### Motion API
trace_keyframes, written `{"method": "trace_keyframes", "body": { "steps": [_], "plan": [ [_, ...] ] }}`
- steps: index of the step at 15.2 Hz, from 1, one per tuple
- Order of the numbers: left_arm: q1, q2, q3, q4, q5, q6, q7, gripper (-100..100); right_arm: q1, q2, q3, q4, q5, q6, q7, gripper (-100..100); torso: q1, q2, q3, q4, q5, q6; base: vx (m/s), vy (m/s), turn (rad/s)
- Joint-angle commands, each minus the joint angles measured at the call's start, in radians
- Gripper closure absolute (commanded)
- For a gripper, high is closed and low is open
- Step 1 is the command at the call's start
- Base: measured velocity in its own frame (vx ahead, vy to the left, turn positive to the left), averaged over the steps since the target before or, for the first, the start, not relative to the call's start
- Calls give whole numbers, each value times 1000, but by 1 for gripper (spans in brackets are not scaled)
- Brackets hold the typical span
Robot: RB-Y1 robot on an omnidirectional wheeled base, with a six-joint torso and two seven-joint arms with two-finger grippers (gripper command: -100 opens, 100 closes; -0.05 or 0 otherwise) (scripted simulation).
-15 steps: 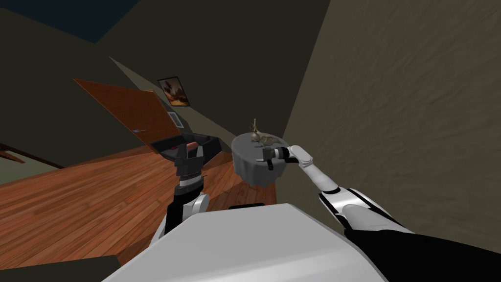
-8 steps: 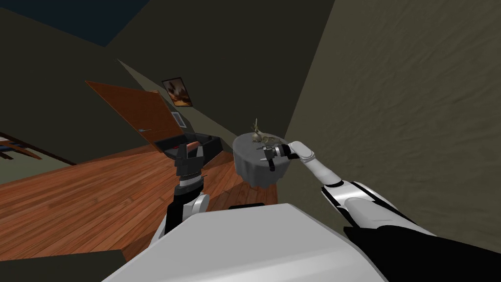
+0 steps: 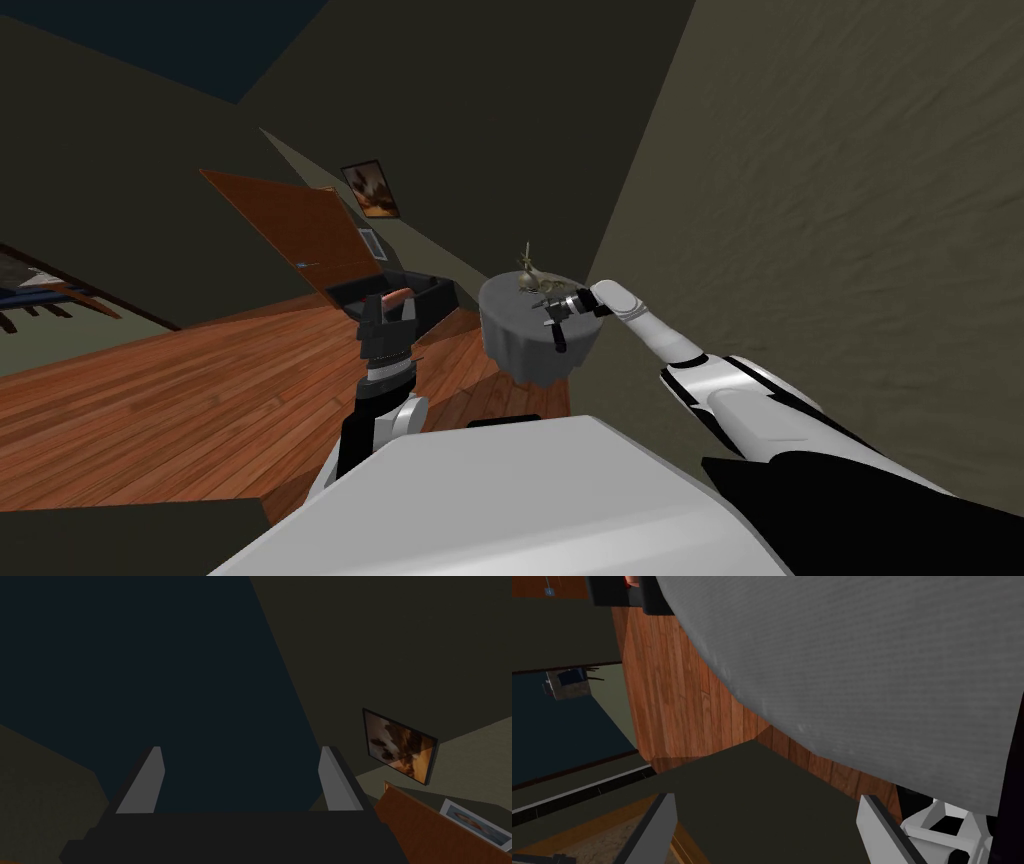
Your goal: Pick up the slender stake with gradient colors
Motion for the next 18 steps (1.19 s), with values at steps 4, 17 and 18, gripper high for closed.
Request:
{"method": "trace_keyframes", "body": {
  "steps": [4,17,18],
  "plan": [
    [0,0,0,0,0,0,0,0,-45,-52,20,41,104,-69,57,-100,0,0,0,0,0,0,16,19,52],
    [0,0,0,0,0,0,0,0,-132,-144,123,156,347,-239,188,-100,2,0,0,0,0,0,14,31,55],
    [0,0,0,0,0,0,0,0,-135,-150,140,170,375,-261,202,-100,2,0,0,0,0,0,20,47,49]
  ]
}}
